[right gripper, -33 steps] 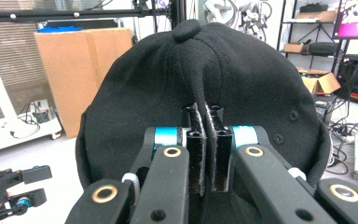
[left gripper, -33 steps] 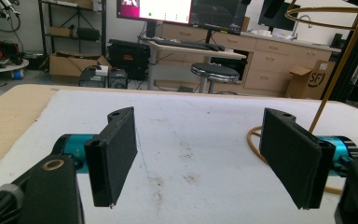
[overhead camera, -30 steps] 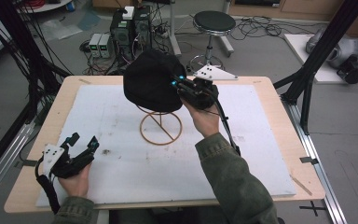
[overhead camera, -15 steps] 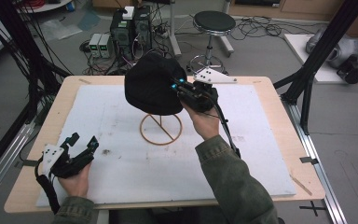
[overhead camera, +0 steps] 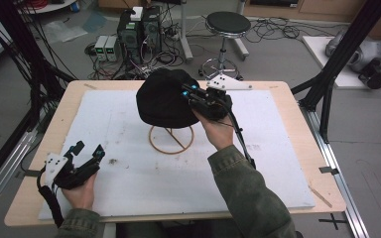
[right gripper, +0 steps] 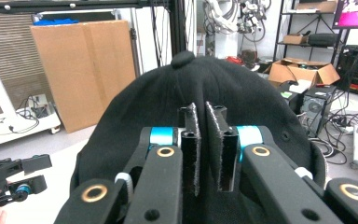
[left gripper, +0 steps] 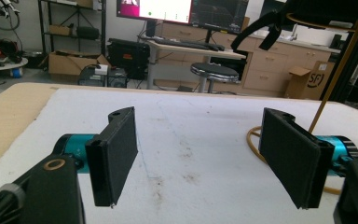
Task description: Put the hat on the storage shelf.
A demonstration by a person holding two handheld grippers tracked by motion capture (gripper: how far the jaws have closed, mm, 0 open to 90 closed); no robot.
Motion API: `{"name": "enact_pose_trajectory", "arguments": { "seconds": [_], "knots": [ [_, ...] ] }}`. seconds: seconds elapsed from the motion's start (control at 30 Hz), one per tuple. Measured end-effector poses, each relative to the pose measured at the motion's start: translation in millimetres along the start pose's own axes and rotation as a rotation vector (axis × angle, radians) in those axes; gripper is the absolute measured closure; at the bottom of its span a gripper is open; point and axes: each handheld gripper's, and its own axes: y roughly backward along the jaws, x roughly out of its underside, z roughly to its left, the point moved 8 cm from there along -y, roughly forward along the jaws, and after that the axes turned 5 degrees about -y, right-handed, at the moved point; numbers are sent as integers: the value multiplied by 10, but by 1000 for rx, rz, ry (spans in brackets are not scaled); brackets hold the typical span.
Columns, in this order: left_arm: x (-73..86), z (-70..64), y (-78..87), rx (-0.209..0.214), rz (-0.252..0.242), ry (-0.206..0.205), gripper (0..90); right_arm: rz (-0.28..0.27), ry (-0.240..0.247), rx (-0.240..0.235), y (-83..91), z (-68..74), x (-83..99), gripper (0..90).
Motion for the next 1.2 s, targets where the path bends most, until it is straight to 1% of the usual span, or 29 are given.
{"name": "enact_pose_trajectory", "arguments": {
  "seconds": [0.03,0.07,0.13,0.17,0.23,0.27,0.3,0.33,0.37,0.4,0.43,0.5,0.53,0.6,0.67,0.7,0.73,0.77,0.8,0.83,0.87,0.9,0.97,1.0,1.07,1.1,1.13,1.17,1.2],
  "knots": [
    [0,0,0,0,0,0,280,0,0,0,0,0,0,828],
    [0,-1,2,-1,2,-2,280,-7,-13,-1,9,-15,-1,795],
    [-5,-9,8,2,0,-6,280,-13,-22,-6,21,-33,-2,784],
    [-5,-9,8,2,0,-6,282,-13,-22,-6,21,-33,-2,784],
    [-9,-12,9,3,-3,-5,283,-14,-24,-9,27,-46,-1,746],
    [-10,-12,11,3,-3,-8,284,-16,-28,4,38,-59,-7,645],
    [-11,-11,12,4,-4,-9,284,-16,-28,4,38,-59,-7,645],
    [-16,-13,10,3,-9,-5,285,-19,-31,2,42,-67,-12,589],
    [-15,-14,9,3,-8,-4,284,-21,-36,0,53,-89,-15,475],
    [-13,-13,11,4,-5,-7,284,-22,-38,6,56,-103,-15,435],
    [-13,-13,11,4,-5,-7,284,-22,-38,6,56,-103,-15,435],
    [-16,-14,12,4,-8,-6,284,-13,-34,17,55,-134,-6,384],
    [-18,-16,13,3,-8,-5,284,-12,-28,37,62,-147,2,349],
    [-21,-18,16,2,-10,-4,284,-36,22,109,90,-171,-2,269],
    [-18,-15,12,2,-9,-5,284,-48,65,163,148,-183,-5,209],
    [-13,-14,13,5,-3,-8,284,-48,65,163,148,-183,-5,209],
    [-13,-19,10,5,-4,-6,284,-51,64,162,202,-198,-1,172],
    [-13,-19,10,5,-4,-6,284,-51,64,162,202,-198,-1,172],
    [-14,-20,12,5,-4,-7,284,-58,51,170,273,-234,14,146],
    [-17,-22,12,5,-5,-8,284,-58,51,170,273,-234,14,146],
    [-19,-26,12,6,-8,-7,284,-75,28,184,350,-298,41,143],
    [-19,-26,12,6,-8,-7,285,-75,28,184,350,-298,41,143],
    [-21,-31,11,7,-9,-5,284,-82,1,204,419,-387,85,124],
    [-21,-32,13,7,-8,-7,284,-81,-26,222,483,-467,137,124],
    [-21,-33,12,7,-9,-4,284,-89,-33,241,553,-530,175,123],
    [-20,-32,13,8,-7,-2,284,-89,-33,241,553,-530,175,123],
    [-18,-32,12,8,-6,-2,284,-98,-38,259,631,-562,208,120],
    [-17,-33,9,7,-7,-1,284,-98,-38,259,631,-562,208,120],
    [-17,-39,5,7,-8,5,284,-107,-35,276,713,-586,233,120]
  ]
}}
